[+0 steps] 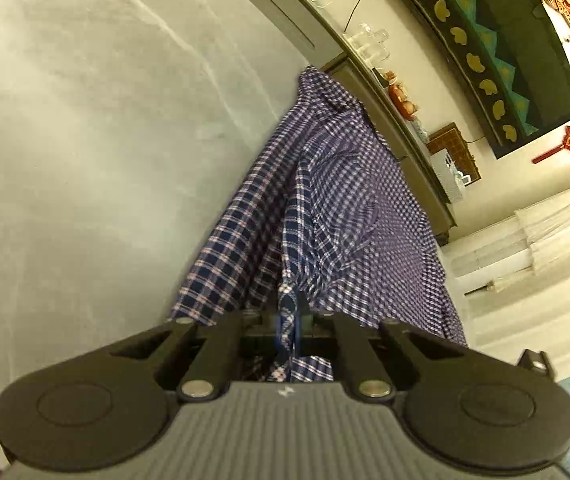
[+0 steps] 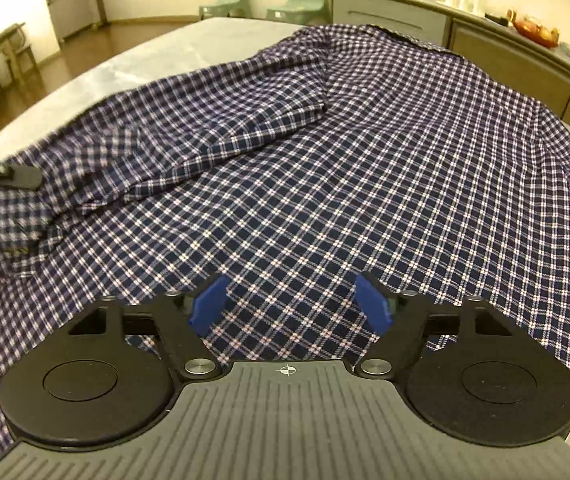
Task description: Fold clothes
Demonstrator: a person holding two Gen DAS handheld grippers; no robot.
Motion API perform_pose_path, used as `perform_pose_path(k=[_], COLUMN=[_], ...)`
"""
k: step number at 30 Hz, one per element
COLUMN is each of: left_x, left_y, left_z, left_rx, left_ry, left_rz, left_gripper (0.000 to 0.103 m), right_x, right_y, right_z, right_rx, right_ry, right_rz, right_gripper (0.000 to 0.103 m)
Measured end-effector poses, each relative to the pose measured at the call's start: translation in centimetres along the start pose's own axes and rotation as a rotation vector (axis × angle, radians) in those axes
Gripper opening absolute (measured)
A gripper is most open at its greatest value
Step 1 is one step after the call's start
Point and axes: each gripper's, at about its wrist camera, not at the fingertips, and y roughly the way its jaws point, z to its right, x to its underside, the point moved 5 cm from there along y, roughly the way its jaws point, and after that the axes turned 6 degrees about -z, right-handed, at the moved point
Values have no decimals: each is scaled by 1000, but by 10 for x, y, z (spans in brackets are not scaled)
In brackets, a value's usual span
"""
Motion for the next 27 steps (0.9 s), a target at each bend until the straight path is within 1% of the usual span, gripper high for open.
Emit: perform_pose_path(k=[5,6,8,11,13,15,17,18,19,20,21,22,24,26,27], left_x=[11,12,11,8,10,10,10,11,12,14,17,18,20,22,22], left_y=[-5,-3,3,3,-7,-6,-4,-5,-9,-15,-21,-27,-39,-51,-50], left_z=[-28,-32,-35,-34,-27,-21,-23,-24,-23,-21,-18,-11,6,23,32], left_rx=[-52,-57,-41,-63,-63,-63,-83,-95,-110,-120,-126,-138,-166,-194,-183], left_ry=[-65,-84,-106,-103,-59,-21,-4,8,34,75,120,177,302,427,477], left_rz=[-22,-34,-66,-59,-40,-64,-100,-107,-111,-113,-112,-97,-53,-8,2], left_gripper=[6,6,6,6,6,7,7,11,18,20,23,24,24,25,25], right_x=[-2,-2,-3,-5,-4,-2,-2,-2,-2,-2,-4,-6,-10,-10,-8], right_y=[5,6,6,8,7,6,5,4,3,1,-5,-12,-29,-38,-38], right_z=[8,9,11,13,14,15,18,19,20,22,22,22,19,13,9], right_rx=[23,27,30,36,39,43,53,59,65,73,89,99,87,59,48], right_ry=[-9,-8,-3,2,5,10,19,24,30,35,43,51,70,86,91], right_rz=[2,3,2,1,3,7,8,6,5,8,25,46,109,142,142], right_gripper=[93,95,96,96,96,98,99,99,97,94,88,85,84,81,81])
